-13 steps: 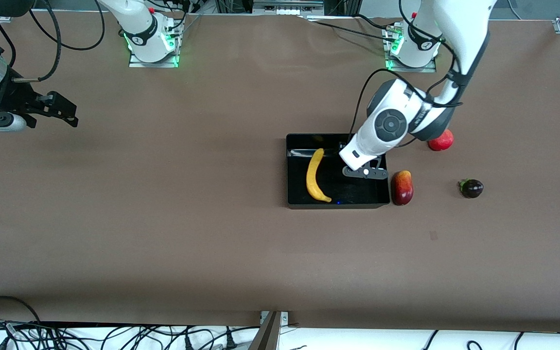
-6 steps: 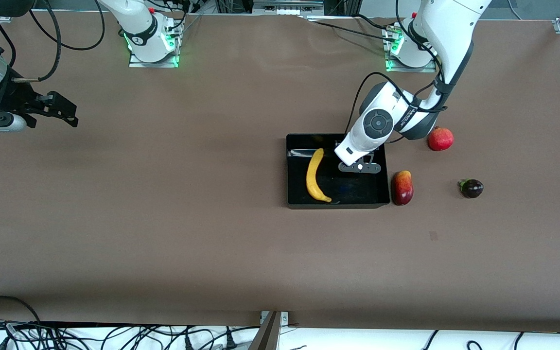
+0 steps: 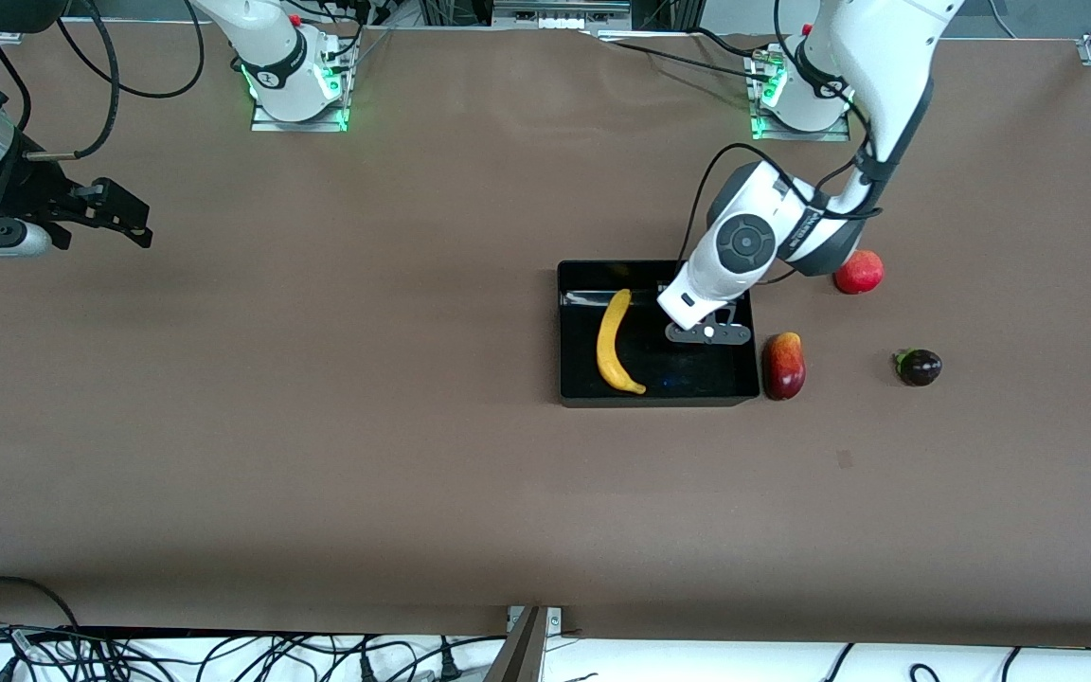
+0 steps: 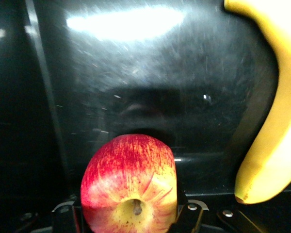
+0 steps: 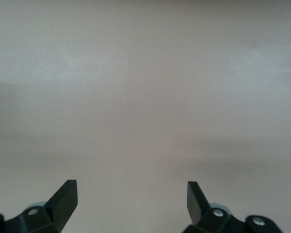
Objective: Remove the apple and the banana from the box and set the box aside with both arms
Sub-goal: 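Lift the apple out of the tray with the left gripper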
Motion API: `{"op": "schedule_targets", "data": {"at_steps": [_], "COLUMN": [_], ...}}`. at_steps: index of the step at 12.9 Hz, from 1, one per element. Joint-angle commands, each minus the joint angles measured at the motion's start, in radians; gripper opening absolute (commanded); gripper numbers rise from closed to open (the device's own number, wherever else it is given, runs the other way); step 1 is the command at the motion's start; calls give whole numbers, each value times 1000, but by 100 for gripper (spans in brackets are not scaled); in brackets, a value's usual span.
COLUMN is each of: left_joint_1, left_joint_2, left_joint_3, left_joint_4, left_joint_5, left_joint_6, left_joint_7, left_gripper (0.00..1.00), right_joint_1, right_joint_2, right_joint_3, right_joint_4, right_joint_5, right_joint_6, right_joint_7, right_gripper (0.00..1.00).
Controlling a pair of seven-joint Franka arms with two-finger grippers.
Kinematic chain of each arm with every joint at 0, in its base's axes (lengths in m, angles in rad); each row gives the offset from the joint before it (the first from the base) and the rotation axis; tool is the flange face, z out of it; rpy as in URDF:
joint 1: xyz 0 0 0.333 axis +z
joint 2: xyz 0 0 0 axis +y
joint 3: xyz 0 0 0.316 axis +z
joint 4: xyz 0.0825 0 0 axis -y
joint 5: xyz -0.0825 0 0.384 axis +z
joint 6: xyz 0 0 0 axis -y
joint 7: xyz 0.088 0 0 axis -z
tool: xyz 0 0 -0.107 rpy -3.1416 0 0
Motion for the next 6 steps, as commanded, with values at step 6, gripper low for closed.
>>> {"op": "schedule_targets", "data": {"at_steps": [6], "left_joint_1": [176], "left_joint_2": [-138], "left_joint_3": [-1], "left_joint_4": [145], "left_joint_5": [25], "left_joint_6": [-544], "left_joint_7": [292], "left_gripper": [15], "right_joint_1": [-10], "right_joint_2": [3], "right_joint_3": [6], "right_joint_4": [15], "right_joint_5": [2], "right_joint_6": [-16], "right_joint_7": [-10], "right_gripper": [100]}}
